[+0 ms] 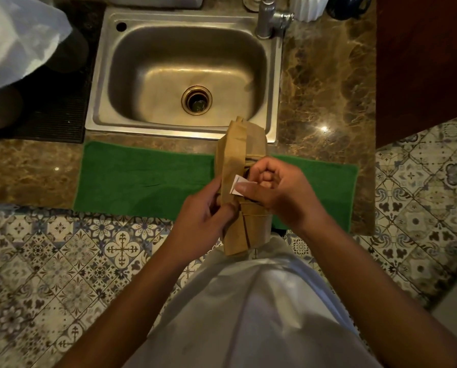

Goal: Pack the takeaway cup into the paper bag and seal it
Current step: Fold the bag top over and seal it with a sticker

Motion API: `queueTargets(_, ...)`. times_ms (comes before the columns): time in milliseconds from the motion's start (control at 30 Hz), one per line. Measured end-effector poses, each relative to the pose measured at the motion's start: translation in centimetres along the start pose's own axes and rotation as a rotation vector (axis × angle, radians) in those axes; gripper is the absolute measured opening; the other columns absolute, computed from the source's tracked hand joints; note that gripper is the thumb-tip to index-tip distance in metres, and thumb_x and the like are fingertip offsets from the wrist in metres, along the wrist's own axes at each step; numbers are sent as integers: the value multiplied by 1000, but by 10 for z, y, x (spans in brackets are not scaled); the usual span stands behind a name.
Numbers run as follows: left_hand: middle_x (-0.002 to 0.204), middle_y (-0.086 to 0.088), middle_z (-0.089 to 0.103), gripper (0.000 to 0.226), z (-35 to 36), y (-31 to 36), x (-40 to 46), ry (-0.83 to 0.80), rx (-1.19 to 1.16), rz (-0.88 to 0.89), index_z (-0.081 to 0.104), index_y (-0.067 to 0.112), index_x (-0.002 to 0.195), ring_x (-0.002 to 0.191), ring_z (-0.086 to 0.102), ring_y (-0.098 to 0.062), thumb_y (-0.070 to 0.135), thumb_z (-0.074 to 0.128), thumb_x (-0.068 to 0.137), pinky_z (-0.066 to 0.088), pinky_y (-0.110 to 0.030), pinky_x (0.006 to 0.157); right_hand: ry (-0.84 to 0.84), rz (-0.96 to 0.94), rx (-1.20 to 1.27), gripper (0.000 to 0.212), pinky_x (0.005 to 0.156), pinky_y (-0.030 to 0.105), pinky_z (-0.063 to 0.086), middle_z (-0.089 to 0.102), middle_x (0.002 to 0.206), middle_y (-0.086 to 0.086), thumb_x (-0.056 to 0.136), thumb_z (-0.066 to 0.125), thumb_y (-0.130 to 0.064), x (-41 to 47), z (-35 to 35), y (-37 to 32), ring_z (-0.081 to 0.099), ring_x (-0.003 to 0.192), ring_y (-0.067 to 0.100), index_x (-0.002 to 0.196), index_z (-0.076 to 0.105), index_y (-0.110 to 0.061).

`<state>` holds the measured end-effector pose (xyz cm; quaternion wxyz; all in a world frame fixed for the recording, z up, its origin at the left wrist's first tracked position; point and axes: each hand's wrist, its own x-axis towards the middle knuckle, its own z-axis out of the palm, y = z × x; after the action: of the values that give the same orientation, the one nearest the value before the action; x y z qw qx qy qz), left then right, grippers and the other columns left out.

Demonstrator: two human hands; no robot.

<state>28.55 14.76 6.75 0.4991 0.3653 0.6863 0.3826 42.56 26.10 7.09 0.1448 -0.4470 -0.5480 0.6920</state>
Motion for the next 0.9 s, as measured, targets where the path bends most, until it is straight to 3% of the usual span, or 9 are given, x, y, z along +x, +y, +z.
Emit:
queueTargets(100,85,-14,67,42,-1,-2,0,-23,-23,-2,60,40,128,71,57,-38,18,56,93,52,-54,65,-26,-10,28,25,51,18,41,51,59,-1,81,80,-3,0,1,0,44,52,9,76,58,-12)
queueTargets(200,79,1,66,46,0,-1,-1,-25,-41,19,60,47,127,67,55,-18,16,56,93,48,-43,61,-13,-25,55,26,50,20,38,49,52,-8,81,81,-2,1,4,4,39,48,6,75,57,-10)
queueTargets(300,94,-12,71,53,4,1,-2,-22,-72,17,55,52,132,78,60,-22,16,56,94,54,-55,70,54,-38,4,29,54,31,36,48,59,7,79,86,-15,0,7,7,37,55,19,73,58,-8)
queueTargets(400,100,-11,72,56,4,0,-1,-2,-77,13,52,48,139,84,65,-31,16,56,93,56,-57,78,150,-85,-173,43,50,29,35,46,57,3,76,88,-32,0,6,10,37,53,13,66,54,-9)
queueTargets(467,96,-3,72,58,2,-1,0,-31,-63,33,48,47,144,83,65,-32,15,55,95,56,-50,75,175,-78,-264,47,50,33,37,46,55,-1,75,87,-41,0,4,11,39,52,11,59,50,-17)
queueTargets(533,86,8,68,59,-1,-2,1,-73,-61,58,47,44,146,76,60,-17,15,56,95,52,-40,72,170,-42,-323,50,51,41,43,48,55,-3,73,84,-51,0,1,13,42,52,11,57,49,-20)
queueTargets(633,83,12,67,57,-1,-1,1,-65,-98,49,53,52,135,80,62,-11,15,59,93,56,-36,76,177,-1,-434,60,53,45,50,53,53,0,69,77,-67,0,-1,13,46,50,11,58,51,-15)
queueTargets(700,86,11,74,43,1,3,0,-41,-112,27,60,50,127,86,71,-11,22,67,94,61,-34,81,171,16,-537,62,50,38,47,58,55,2,71,72,-73,-1,-1,12,47,48,10,57,53,-14)
queueTargets(900,86,7,76,28,3,7,7,55,165,4,69,35,106,73,71,-6,53,62,86,57,-30,60,126,20,-737,70,50,27,41,66,61,3,69,51,-79,-2,-3,3,55,52,19,65,66,-11)
